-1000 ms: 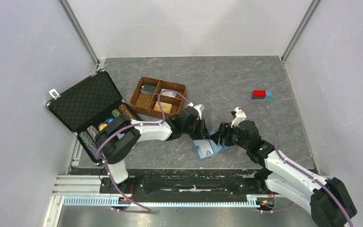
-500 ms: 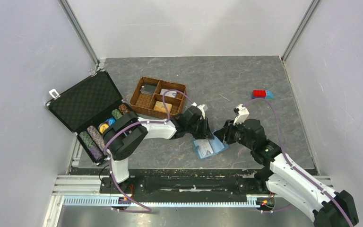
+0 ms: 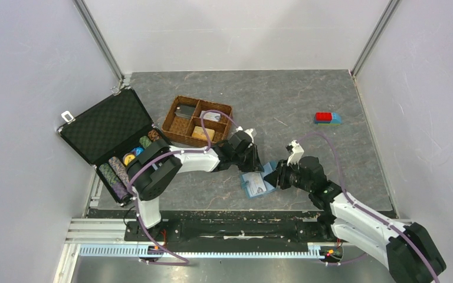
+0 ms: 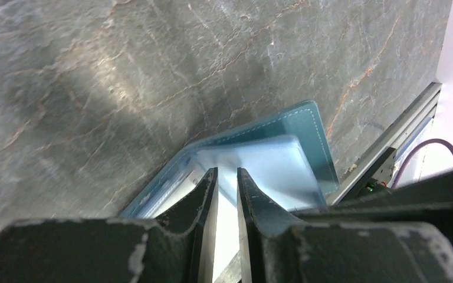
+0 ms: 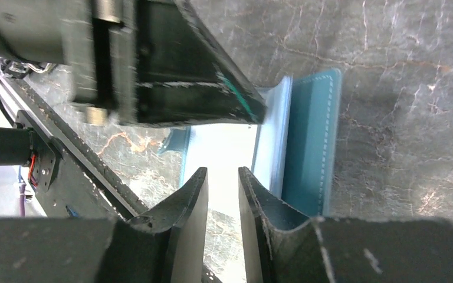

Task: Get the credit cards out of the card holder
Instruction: Remove the credit card from the card holder.

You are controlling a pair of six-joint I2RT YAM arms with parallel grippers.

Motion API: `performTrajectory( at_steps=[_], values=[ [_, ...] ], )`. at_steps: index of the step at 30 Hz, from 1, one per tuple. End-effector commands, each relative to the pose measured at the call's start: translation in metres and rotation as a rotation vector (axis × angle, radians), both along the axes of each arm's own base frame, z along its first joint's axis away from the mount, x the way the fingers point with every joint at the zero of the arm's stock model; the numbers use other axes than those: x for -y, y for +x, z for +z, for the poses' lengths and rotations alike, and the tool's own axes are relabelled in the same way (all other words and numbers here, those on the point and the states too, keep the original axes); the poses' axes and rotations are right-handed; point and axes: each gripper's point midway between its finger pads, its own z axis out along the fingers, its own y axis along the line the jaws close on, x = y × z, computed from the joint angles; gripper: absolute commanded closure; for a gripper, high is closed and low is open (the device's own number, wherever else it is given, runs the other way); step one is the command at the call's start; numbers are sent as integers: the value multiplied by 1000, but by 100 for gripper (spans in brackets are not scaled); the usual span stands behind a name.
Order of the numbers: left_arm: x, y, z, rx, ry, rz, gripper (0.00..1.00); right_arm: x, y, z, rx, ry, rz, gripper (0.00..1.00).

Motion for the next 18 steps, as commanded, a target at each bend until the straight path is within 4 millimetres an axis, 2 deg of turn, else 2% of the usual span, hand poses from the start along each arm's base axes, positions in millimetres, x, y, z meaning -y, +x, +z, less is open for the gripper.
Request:
performTrajectory(
  at_steps=[1, 6, 10, 13, 18],
  values=[
    [-16, 6, 26, 53, -7, 52, 76, -6, 4, -2, 12, 36, 4, 73],
    [-31, -12, 20, 25, -6, 40, 76, -2, -3, -24, -37, 20, -2, 74],
    [-34, -27, 11, -3, -35, -4, 77, -2, -7, -35, -70, 11, 1, 77],
    [-33, -34, 8, -14, -62, -37, 79, -1, -5, -38, -77, 4, -9, 77],
    [-42, -39, 0, -15, -38, -31, 82, -7, -6, -33, -82, 23, 20, 77]
  ],
)
